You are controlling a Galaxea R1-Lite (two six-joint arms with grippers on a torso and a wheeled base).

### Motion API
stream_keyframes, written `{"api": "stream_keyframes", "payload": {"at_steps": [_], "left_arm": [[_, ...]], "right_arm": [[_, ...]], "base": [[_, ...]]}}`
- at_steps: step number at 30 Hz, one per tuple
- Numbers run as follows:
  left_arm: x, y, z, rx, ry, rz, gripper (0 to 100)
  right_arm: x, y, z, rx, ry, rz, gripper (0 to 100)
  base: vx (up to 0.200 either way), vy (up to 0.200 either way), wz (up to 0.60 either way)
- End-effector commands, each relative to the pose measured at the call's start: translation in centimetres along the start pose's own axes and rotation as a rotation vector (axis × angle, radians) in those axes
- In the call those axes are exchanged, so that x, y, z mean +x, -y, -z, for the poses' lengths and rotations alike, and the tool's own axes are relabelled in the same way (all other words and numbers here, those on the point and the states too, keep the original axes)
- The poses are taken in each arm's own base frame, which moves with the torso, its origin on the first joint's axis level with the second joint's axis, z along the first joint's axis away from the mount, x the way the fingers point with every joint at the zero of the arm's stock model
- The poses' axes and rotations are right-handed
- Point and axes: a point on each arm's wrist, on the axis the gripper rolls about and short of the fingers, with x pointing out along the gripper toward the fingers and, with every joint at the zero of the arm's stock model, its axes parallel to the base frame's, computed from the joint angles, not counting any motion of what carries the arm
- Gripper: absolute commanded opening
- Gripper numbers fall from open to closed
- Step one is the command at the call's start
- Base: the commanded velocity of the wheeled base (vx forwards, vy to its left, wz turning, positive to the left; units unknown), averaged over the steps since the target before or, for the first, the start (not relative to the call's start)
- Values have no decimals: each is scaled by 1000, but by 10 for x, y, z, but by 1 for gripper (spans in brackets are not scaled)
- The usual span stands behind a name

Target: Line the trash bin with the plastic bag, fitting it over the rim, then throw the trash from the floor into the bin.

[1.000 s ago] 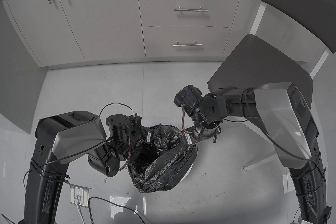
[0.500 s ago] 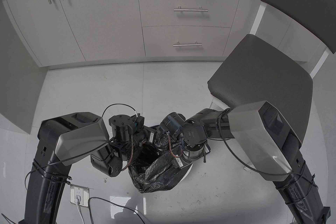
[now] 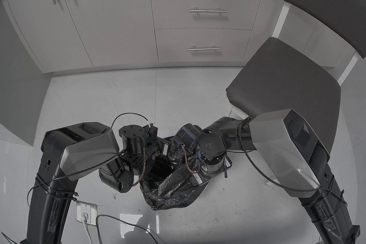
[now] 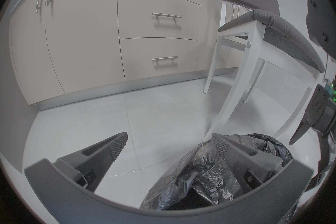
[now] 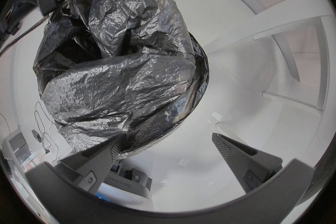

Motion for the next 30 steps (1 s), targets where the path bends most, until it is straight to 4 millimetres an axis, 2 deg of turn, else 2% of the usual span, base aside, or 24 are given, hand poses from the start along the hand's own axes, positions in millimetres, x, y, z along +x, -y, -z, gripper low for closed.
{"api": "stream_keyframes", "payload": {"at_steps": [1, 14, 25, 30], "left_arm": [[0, 1, -1, 0, 3, 2, 100], [2, 1, -4, -4, 16, -8, 100], [4, 3, -4, -3, 20, -14, 100], [4, 4, -3, -3, 19, -13, 100]], "right_arm": [[-6, 2, 0, -4, -1, 17, 100], [6, 1, 12, -46, -102, 47, 100], [3, 3, 18, -80, -162, 62, 100], [10, 1, 21, -92, -185, 65, 100]], "base": [[0, 0, 0], [0, 0, 0], [0, 0, 0], [0, 0, 0]]}}
